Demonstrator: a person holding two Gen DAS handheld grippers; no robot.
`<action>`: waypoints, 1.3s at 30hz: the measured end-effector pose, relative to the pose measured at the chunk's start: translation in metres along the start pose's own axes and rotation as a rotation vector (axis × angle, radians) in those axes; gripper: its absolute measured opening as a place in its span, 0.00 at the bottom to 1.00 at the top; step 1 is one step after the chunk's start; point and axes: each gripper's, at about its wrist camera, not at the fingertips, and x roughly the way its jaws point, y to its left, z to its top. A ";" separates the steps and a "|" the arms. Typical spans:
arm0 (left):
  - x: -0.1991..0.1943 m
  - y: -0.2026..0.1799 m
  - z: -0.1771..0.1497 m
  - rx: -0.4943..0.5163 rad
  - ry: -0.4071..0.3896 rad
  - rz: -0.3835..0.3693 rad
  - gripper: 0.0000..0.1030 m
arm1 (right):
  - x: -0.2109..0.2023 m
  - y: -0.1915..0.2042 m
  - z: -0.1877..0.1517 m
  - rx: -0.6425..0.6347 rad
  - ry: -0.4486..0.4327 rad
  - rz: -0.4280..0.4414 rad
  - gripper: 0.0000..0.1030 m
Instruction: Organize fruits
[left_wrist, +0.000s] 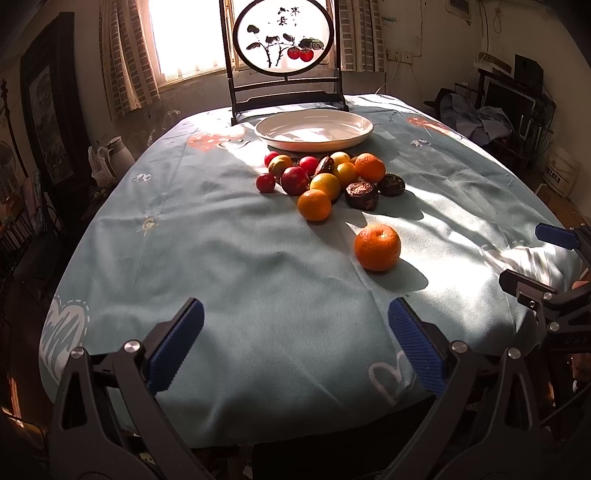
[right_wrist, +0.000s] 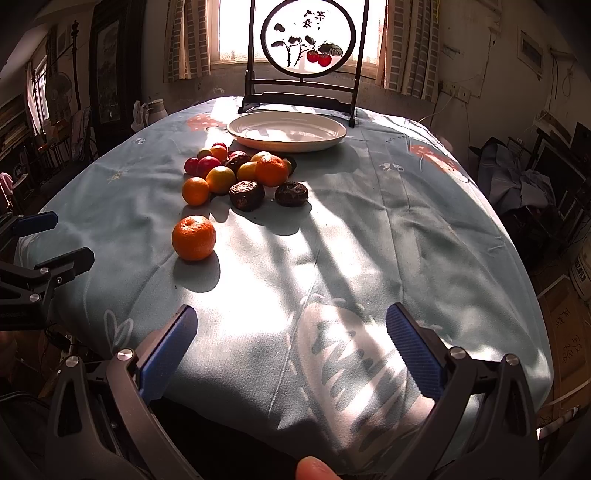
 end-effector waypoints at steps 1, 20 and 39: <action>0.000 0.000 0.000 0.000 0.000 0.000 0.98 | 0.000 0.001 -0.001 0.000 0.001 -0.001 0.99; 0.017 0.020 -0.008 -0.013 0.027 -0.003 0.98 | 0.025 0.021 0.001 0.026 -0.083 0.249 0.99; 0.061 0.065 0.008 -0.086 0.067 -0.097 0.98 | 0.109 0.078 0.042 -0.152 0.104 0.234 0.44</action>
